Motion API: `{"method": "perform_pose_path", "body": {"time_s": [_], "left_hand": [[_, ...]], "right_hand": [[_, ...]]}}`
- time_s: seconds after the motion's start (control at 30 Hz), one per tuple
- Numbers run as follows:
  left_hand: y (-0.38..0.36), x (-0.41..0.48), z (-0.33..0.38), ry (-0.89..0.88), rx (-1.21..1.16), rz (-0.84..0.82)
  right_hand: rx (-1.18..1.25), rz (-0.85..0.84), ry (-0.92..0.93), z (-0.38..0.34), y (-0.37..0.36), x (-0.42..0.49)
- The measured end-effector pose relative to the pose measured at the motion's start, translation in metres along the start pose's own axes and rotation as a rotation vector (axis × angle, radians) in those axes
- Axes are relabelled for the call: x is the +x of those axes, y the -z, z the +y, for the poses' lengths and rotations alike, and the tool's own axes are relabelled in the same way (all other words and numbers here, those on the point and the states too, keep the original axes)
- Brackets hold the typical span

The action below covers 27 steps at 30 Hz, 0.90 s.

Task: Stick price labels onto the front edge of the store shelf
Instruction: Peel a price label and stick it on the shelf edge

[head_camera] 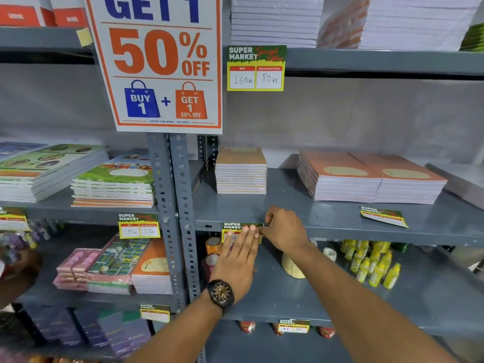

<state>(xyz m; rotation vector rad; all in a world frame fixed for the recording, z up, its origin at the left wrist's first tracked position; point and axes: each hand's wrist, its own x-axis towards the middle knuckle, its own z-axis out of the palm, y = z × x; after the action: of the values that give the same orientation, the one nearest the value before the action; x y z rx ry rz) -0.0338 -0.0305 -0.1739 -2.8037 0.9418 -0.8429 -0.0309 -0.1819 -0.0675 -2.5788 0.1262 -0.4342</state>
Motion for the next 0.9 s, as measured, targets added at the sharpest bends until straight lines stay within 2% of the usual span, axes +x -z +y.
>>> {"method": "perform_pose_path", "body": {"time_s": [0.13, 0.43, 0.57, 0.63, 0.7, 0.77, 0.83, 0.9], "left_hand": [[-0.008, 0.009, -0.004, 0.076, 0.04, -0.028], [-0.026, 0.015, -0.011, 0.093, 0.118, -0.161], [-0.013, 0.012, -0.006, 0.106, 0.067, -0.143], [-0.003, 0.009, 0.0, 0.113, 0.029, -0.093], [0.006, 0.009, 0.01, 0.12, -0.031, -0.043], [0.016, 0.016, 0.027, 0.093, -0.095, 0.012], [0.027, 0.033, 0.041, 0.057, -0.146, 0.055], [0.042, 0.064, 0.062, 0.051, -0.225, 0.098]], "right_hand": [[0.005, 0.002, 0.001, 0.003, -0.002, 0.002], [-0.059, -0.008, 0.079, 0.008, -0.004, 0.005], [-0.045, -0.007, 0.092, 0.01, -0.003, 0.003], [0.054, -0.058, 0.085, 0.014, 0.0, 0.003], [0.264, -0.127, 0.076, 0.021, 0.009, 0.0], [0.437, -0.126, 0.05, 0.037, 0.028, -0.003], [0.541, -0.049, -0.016, 0.058, 0.051, -0.003], [0.518, 0.114, -0.078, 0.093, 0.084, 0.0]]}}
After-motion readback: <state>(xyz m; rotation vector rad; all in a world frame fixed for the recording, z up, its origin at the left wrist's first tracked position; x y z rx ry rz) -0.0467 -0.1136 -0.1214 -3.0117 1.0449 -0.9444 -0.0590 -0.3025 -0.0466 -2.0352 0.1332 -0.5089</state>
